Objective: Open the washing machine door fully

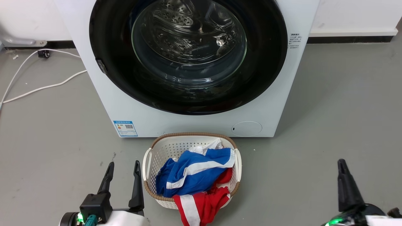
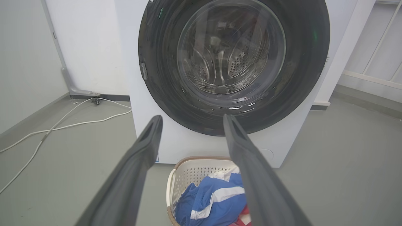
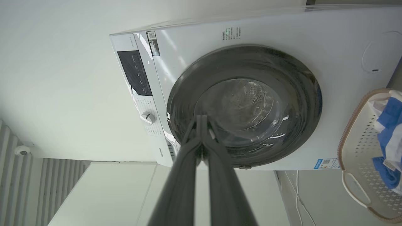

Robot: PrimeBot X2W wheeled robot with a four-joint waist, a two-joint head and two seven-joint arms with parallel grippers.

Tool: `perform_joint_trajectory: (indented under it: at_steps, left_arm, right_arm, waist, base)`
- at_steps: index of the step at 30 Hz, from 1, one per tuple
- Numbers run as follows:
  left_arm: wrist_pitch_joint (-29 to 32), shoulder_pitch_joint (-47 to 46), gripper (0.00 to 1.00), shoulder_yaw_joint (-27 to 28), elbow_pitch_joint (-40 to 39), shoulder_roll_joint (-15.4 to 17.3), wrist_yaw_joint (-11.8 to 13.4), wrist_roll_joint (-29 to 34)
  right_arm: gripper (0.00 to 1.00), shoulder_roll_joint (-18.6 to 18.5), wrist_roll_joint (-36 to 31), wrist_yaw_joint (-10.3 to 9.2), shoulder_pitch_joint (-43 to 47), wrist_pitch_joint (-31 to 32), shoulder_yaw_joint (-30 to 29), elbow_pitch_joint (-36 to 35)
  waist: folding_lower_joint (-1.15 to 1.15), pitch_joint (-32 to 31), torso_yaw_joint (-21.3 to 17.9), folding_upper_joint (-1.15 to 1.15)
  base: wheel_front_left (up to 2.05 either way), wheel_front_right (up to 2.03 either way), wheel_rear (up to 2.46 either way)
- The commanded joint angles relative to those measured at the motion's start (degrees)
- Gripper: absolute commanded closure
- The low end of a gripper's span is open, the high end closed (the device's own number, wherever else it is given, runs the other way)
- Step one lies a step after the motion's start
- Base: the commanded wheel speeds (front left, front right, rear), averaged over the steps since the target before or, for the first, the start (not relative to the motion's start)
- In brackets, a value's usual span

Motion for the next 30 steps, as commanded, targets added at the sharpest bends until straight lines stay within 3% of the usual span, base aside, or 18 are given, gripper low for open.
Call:
perform_joint_trajectory:
  at_steps: [1, 5, 10, 22, 30]
  left_arm:
    - [-0.2, 0.2, 0.00, 0.2, 0.0, 0.0, 0.2, 0.2]
    - [-0.2, 0.3, 0.00, 0.2, 0.0, 0.0, 0.4, 0.5]
    - [-0.2, 0.4, 0.00, 0.1, -0.3, 0.0, 0.9, 1.4]
    - [-0.2, -0.6, 0.00, 0.0, -0.8, 0.0, 1.5, 3.0]
    - [-0.2, -2.6, 0.00, -0.4, -1.8, 0.0, 1.8, 3.9]
  right_arm:
    - [1.00, -0.2, 1.8, 0.02, 0.7, 1.6, -1.1, -0.2]
    - [1.00, 0.1, 7.8, 0.02, 1.5, 9.4, -3.7, 0.7]
    - [1.00, 0.2, 7.5, 0.02, 2.0, 14.8, -5.2, 1.9]
    - [1.00, 0.2, 4.4, 0.02, -0.7, 12.4, -6.1, 3.1]
    - [1.00, -1.3, 0.9, 0.02, -11.1, 12.1, -14.8, 7.3]
  waist:
    - [0.00, 0.0, 0.0, 0.00]
    - [0.00, 0.0, 0.1, 0.00]
    - [0.00, 0.0, 0.4, 0.00]
    - [0.00, 1.1, 1.2, 0.00]
    - [0.00, 4.0, 2.3, 0.00]
  base:
    - [0.00, 0.00, 0.00]
    - [0.00, 0.00, 0.00]
    - [0.00, 0.00, 0.00]
    - [0.00, 0.00, 0.00]
    - [0.00, 0.00, 0.00]
